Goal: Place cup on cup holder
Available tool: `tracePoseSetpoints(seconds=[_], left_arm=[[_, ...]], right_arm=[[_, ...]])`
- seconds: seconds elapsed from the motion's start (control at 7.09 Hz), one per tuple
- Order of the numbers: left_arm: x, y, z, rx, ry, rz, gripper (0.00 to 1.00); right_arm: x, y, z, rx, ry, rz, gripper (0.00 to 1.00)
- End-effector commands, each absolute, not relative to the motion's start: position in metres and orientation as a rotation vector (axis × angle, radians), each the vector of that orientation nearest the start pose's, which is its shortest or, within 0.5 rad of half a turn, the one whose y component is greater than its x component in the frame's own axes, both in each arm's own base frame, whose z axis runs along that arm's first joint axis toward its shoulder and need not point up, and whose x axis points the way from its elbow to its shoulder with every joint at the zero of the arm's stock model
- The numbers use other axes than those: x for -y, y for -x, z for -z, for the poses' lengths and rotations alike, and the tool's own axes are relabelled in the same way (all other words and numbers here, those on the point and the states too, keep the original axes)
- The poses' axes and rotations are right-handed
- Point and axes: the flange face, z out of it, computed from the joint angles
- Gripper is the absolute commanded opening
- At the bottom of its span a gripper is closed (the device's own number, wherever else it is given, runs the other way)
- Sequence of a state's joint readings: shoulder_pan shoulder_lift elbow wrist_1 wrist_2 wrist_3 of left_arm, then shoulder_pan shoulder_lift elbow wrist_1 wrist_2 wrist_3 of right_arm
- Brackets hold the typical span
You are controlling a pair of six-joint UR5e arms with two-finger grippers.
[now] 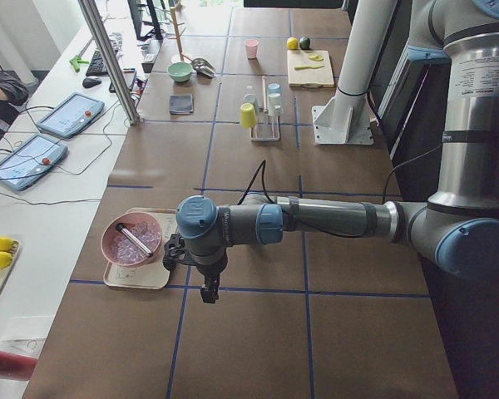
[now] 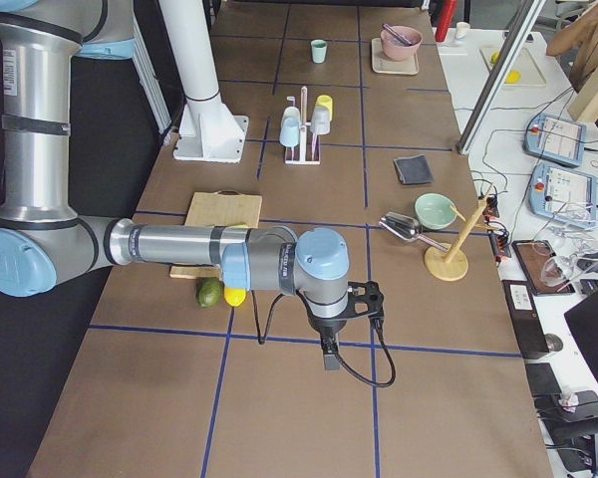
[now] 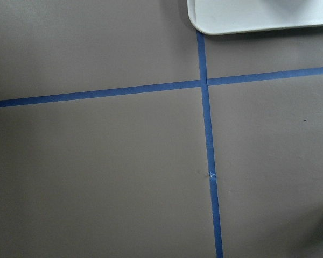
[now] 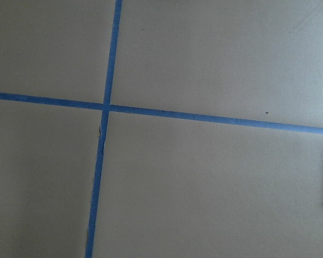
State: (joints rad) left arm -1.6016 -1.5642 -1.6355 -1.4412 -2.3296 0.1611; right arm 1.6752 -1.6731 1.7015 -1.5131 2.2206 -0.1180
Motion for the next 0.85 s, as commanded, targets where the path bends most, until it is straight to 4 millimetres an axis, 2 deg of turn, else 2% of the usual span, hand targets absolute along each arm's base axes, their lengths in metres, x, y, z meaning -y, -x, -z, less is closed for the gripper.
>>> tracePoseSetpoints(seconds=[0.0,0.42,0.71], left_arm=[[0.479,0.08,-0.644,-0.765,0.004,-0.092,1.0],[0.482,0.08,-0.639,-0.764,-0.005,-0.095,1.0],[0.482,0.08,-0.64,-0.764,-0.005,-0.095,1.0]], right_arm=[[0.442,-0.119,-0.647,0.639,-0.164,0.044,1.0],[0.437,-0.118,-0.657,0.65,-0.134,0.03,1.0],[0.442,-0.113,-0.646,0.727,-0.152,0.026,1.0]])
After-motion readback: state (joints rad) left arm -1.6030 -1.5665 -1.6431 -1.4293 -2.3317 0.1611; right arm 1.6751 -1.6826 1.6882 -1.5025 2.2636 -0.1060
